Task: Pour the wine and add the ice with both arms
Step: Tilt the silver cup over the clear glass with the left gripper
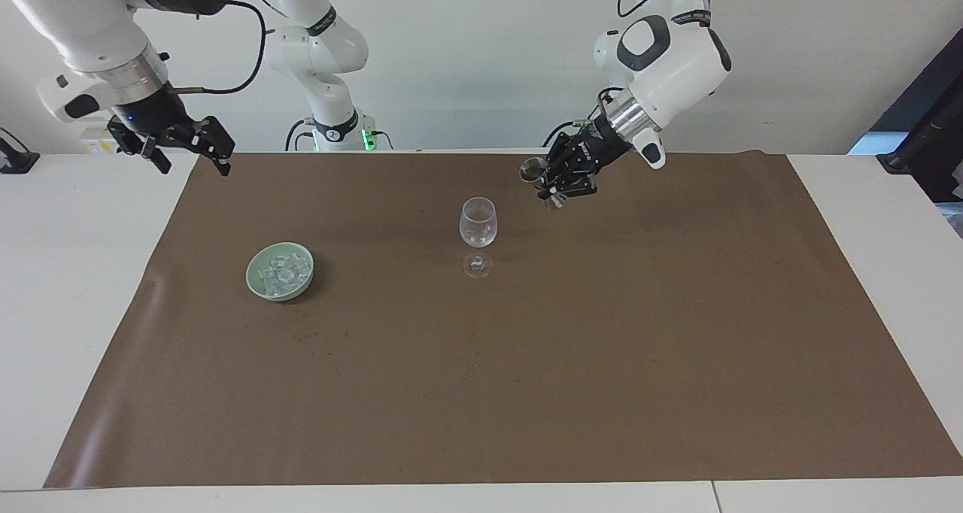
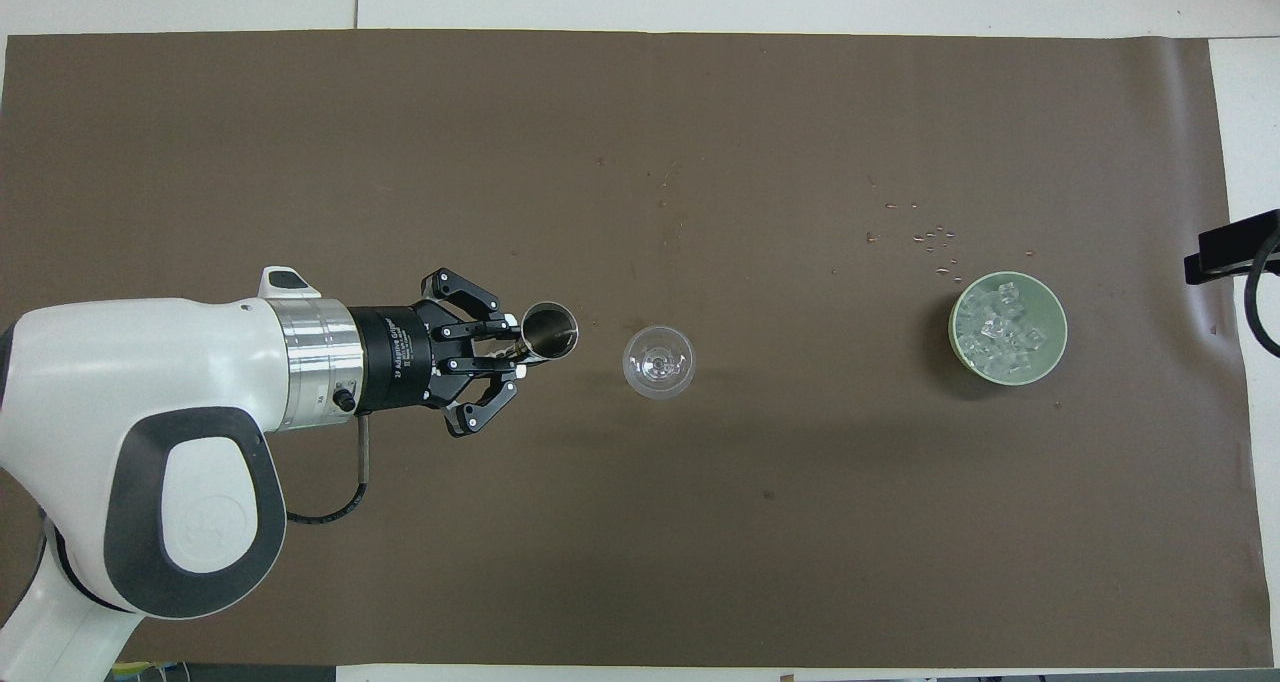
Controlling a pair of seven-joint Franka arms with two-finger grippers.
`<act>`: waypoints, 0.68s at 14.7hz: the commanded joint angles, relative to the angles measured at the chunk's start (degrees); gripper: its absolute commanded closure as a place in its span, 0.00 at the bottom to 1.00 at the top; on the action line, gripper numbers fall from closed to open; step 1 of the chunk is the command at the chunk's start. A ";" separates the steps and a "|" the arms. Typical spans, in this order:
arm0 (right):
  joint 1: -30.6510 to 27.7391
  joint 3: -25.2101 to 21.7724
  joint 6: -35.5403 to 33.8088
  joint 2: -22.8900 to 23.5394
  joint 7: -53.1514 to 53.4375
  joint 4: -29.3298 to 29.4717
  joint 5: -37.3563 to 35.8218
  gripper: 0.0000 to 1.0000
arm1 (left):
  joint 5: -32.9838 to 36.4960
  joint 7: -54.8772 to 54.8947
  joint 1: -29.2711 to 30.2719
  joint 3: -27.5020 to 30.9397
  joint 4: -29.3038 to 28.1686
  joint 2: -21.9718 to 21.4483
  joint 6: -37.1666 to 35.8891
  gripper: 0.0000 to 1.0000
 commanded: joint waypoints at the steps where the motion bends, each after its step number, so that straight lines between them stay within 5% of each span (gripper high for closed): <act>1: -0.69 0.39 0.44 -1.11 -0.80 -1.27 0.97 0.00 | 1.77 -2.56 -3.82 -0.60 0.35 2.89 5.69 1.00; 10: -0.69 0.39 0.44 -1.11 -0.80 -1.27 0.97 0.00 | 20.13 -11.25 -6.83 -0.77 3.87 7.29 5.62 1.00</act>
